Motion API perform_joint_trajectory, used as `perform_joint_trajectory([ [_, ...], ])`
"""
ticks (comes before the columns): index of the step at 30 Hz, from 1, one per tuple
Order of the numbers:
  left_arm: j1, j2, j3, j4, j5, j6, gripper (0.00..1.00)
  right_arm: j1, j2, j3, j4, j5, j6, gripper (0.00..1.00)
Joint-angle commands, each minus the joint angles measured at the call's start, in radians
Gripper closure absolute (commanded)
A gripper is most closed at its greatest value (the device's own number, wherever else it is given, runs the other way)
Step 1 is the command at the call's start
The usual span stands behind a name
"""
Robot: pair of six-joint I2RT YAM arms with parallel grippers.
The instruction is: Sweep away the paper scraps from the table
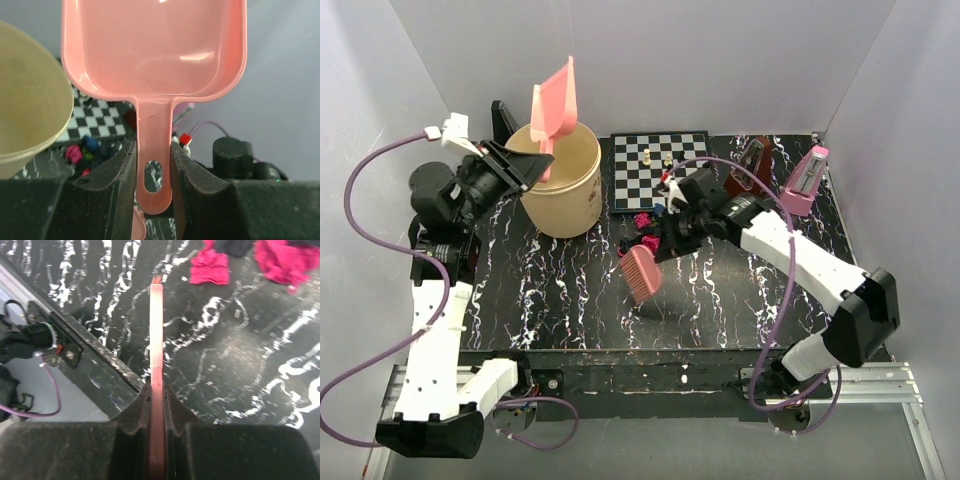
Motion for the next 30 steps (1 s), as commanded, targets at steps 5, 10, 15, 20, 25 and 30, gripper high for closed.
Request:
perform_joint_trajectory([
  [5,-0.245,0.011,0.018,-0.273,-0.338,0.327,1.00,0.048,0.272,0.283,0.079,-0.111,0.171,0.99],
  [10,-0.322,-0.018,0.001,-0.292,-0.422,0.405,1.00,0.047,0.472,0.478,-0.043,0.043,0.247,0.99],
  [15,-0.380,-0.038,-0.038,-0.316,-0.476,0.462,1.00,0.038,0.575,0.602,-0.194,0.269,0.252,0.99],
  [20,-0.405,-0.045,-0.055,-0.341,-0.500,0.508,1.00,-0.008,0.564,0.563,-0.280,0.429,0.246,0.99],
  [25,-0.425,-0.058,-0.082,-0.345,-0.491,0.532,1.00,-0.039,0.442,0.432,-0.272,0.530,0.215,0.99],
  [30,-0.481,-0.060,-0.111,-0.353,-0.490,0.551,1.00,-0.068,0.325,0.407,-0.203,0.305,0.090,0.99],
])
